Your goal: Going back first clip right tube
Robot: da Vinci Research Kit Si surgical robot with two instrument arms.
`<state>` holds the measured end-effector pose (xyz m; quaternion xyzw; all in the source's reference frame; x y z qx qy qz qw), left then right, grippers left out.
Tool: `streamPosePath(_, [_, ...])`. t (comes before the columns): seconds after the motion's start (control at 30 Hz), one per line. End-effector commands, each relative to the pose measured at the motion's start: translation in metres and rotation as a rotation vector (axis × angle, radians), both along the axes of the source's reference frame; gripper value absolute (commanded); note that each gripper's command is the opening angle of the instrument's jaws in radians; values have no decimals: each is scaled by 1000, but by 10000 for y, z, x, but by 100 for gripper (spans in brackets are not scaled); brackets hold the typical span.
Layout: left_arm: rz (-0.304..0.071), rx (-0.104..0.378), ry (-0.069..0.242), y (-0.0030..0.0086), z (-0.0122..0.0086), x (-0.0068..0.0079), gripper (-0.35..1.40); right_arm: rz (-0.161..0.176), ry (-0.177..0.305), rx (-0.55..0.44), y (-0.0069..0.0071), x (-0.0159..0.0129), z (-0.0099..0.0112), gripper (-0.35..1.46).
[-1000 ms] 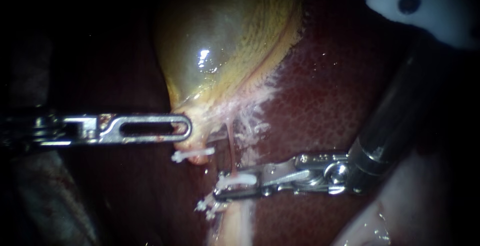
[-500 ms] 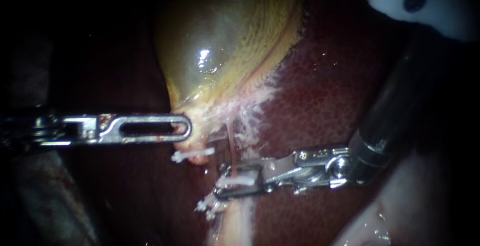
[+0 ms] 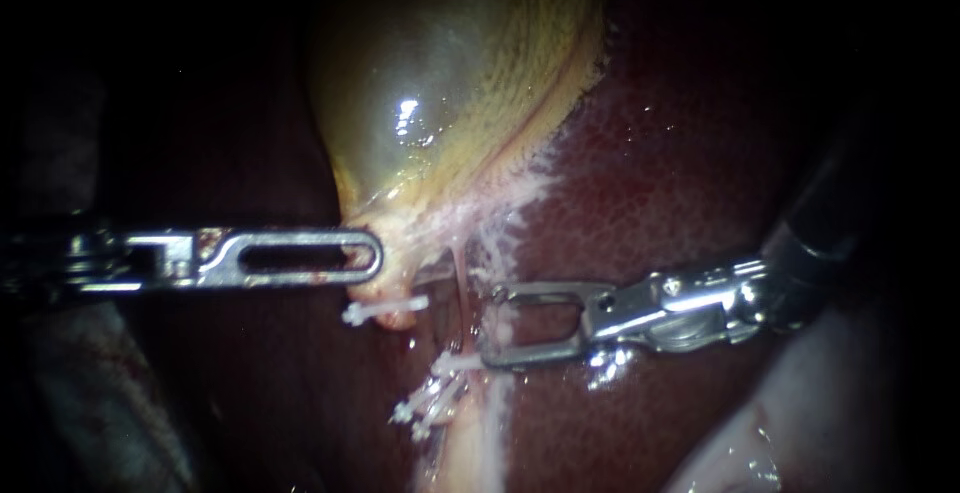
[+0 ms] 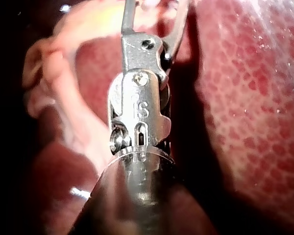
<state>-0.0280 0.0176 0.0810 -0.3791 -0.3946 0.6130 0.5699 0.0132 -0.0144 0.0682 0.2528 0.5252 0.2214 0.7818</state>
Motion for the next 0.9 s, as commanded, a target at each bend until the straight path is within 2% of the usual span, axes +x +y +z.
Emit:
streamPosePath(0.03, [0, 0, -1, 0, 1, 0, -35, 5, 3, -7, 2, -4, -3, 51])
streamPosePath(0.27, [0, -1, 0, 0, 6, 0, -35, 28, 8, -74, 13, -35, -20, 52])
streamPosePath(0.63, [-3, -6, 3, -1, 14, -3, -35, 18, -6, -163, 19, -63, -27, 53])
streamPosePath(0.9, [-14, -20, 1, -1, 44, -15, -35, 18, -7, -163, 19, -63, -27, 53])
